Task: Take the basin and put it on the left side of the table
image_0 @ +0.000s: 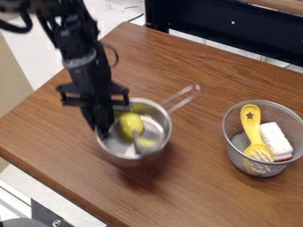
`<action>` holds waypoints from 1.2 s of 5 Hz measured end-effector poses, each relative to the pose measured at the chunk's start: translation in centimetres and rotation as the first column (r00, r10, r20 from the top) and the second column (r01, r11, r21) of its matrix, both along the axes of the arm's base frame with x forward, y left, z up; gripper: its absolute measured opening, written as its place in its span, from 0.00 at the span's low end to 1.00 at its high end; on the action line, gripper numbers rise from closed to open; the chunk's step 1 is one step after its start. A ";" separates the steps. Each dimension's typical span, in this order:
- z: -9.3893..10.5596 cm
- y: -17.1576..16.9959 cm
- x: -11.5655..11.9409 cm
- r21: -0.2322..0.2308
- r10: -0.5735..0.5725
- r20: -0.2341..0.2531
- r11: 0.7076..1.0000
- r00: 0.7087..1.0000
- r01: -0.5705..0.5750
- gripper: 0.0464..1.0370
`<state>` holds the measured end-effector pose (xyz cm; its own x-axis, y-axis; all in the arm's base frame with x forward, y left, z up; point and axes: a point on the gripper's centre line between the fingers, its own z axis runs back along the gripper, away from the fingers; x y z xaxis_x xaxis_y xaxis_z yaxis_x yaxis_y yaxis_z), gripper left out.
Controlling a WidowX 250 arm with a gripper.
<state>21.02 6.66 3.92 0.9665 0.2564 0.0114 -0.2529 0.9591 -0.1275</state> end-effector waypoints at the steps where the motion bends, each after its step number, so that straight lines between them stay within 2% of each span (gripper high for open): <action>1: -1.7 0.0 -1.4 0.041 -0.057 0.011 0.998 0.998 0.056 0.01; 2: -2.9 0.2 -2.3 0.079 -0.087 0.004 0.993 0.996 0.087 0.01; 3: -3.0 0.2 -2.0 0.089 -0.058 0.012 0.994 0.998 0.057 0.03; 4: -2.7 -0.2 -1.5 0.075 0.003 -0.034 0.997 0.999 -0.001 0.19; 5: -2.4 -0.3 -1.5 0.068 0.031 -0.054 0.997 0.998 -0.027 0.44; 6: -0.2 -0.1 -0.5 0.064 0.118 -0.054 0.991 0.992 -0.114 0.74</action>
